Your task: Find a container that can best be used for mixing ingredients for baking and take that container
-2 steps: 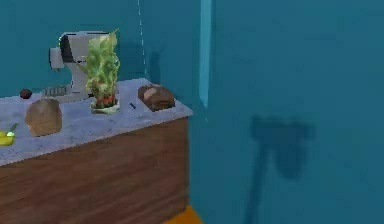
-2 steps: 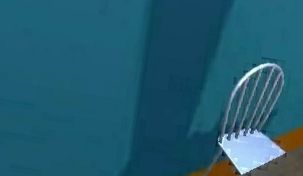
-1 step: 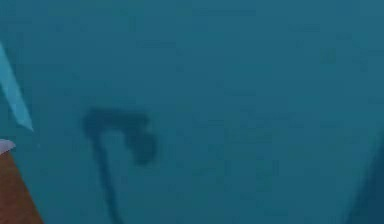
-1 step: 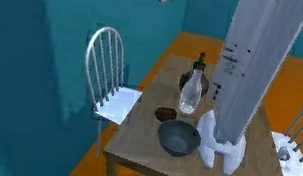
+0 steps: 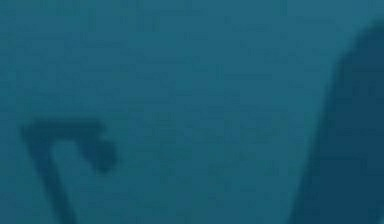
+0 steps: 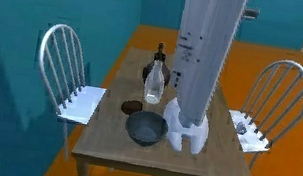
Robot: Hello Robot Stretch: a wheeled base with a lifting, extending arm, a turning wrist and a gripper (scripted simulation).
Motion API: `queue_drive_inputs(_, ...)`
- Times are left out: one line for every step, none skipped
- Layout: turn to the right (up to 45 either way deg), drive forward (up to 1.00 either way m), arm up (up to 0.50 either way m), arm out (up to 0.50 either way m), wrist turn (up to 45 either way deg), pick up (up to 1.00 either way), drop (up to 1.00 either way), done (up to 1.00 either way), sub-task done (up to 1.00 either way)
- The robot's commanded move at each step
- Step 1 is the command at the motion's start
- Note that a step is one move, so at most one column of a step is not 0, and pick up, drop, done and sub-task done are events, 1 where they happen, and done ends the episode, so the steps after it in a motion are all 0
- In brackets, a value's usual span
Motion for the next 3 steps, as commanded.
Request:
queue_drive_inputs(0.0,0.0,0.5,0.0,0.0,0.0,0.0,0.0,0.0)
queue_drive_inputs(0.0,0.0,0.38,0.0,0.0,0.0,0.0,0.0,0.0)
queue_drive_inputs(0.0,0.0,0.0,0.26,0.0,0.0,0.0,0.0,0.0)
